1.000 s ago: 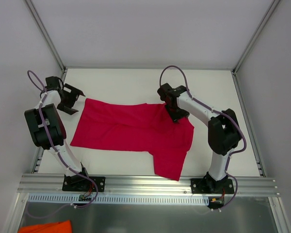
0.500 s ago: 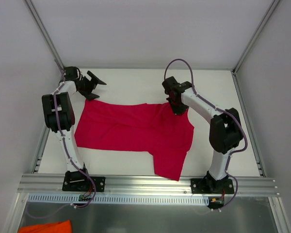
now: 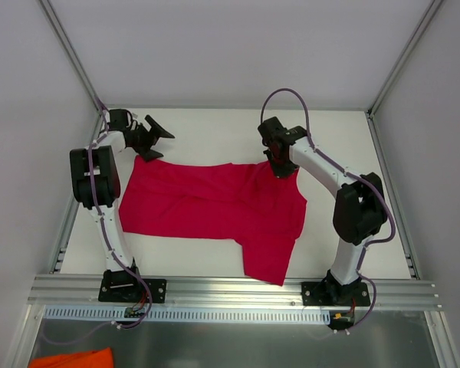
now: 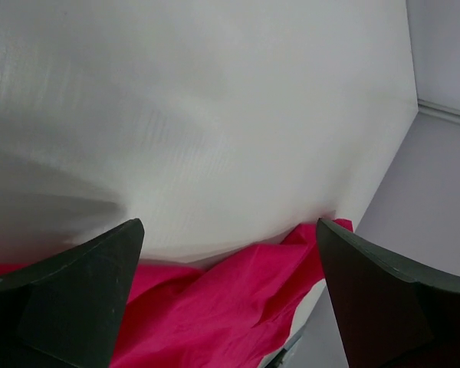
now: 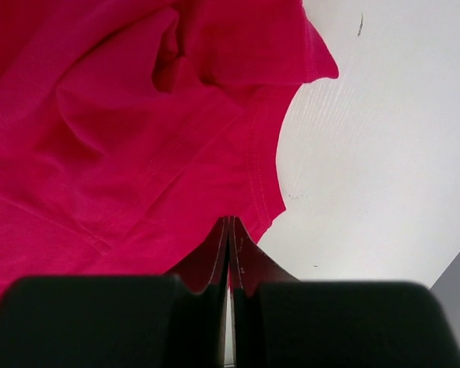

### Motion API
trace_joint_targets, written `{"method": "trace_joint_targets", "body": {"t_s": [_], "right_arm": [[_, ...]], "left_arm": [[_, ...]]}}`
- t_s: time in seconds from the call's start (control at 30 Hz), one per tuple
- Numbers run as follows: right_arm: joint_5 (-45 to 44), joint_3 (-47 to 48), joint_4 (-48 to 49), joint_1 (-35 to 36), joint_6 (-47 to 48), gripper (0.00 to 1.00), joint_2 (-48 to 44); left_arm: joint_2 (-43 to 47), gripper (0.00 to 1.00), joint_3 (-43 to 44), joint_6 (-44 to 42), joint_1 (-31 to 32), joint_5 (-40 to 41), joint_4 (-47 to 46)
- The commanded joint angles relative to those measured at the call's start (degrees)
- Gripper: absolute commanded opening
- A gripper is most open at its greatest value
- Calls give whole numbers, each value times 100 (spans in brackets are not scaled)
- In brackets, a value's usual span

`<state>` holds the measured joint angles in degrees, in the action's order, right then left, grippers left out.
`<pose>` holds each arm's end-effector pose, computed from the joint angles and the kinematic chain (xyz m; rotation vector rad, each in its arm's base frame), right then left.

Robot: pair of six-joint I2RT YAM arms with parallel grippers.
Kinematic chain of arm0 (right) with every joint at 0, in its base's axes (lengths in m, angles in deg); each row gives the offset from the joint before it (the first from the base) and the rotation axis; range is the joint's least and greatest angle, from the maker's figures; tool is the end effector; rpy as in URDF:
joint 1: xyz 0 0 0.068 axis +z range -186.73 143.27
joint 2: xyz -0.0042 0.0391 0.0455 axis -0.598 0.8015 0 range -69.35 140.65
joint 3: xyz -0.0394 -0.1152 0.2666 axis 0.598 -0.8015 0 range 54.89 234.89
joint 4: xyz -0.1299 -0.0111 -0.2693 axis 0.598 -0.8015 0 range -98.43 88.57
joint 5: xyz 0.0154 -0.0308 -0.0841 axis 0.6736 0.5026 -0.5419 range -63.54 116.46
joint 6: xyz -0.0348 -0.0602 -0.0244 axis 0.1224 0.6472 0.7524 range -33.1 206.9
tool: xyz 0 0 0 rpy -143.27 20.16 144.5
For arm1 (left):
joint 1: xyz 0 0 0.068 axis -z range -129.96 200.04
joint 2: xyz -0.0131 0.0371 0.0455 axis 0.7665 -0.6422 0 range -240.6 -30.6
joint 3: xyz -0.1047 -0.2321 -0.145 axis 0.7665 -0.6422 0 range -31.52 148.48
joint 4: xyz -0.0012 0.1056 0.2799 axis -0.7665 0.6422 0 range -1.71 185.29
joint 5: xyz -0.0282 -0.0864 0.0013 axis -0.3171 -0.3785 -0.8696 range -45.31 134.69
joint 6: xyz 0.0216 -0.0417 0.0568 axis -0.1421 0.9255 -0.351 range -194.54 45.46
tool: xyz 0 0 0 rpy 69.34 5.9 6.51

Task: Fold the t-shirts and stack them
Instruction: Fold the flattened tshirt in 1/3 of the way

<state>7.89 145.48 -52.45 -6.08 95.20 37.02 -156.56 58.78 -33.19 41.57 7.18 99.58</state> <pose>0.3911 0.2089 0.2454 -0.8045 2.5436 -0.3216 0.5373 0.0420 0.1370 -0.7192 2.3121 -1.0496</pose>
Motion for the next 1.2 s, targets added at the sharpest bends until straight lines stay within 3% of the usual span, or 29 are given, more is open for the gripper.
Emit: {"method": "trace_joint_targets", "body": {"t_s": [0.0,0.07,0.1,0.13,0.2,0.23,0.8,1.17], "right_arm": [[116,-120,-66,-33,-56,1,-380],[151,-207,-57,-33,-65,1,-397],[178,-234,-48,-33,-74,1,-415],[178,-260,-22,-42,-82,1,-424],[204,-296,-13,-33,-82,1,-424],[204,-296,-13,-42,-74,1,-406],[99,117,-259,-33,50,1,-424],[231,354,-452,-33,-100,1,-556]], "left_arm": [[799,96,-13,-355,-23,-177,-399],[993,73,-13,-346,-23,-116,-408],[1159,56,-13,-355,-23,-28,-365],[1230,28,13,-355,-14,-1,-312],[1292,15,66,-372,-23,-80,-233],[1284,0,127,-364,-23,-167,-172],[1090,0,-847,-531,222,-256,49],[862,0,-1181,-162,399,604,620]]}}
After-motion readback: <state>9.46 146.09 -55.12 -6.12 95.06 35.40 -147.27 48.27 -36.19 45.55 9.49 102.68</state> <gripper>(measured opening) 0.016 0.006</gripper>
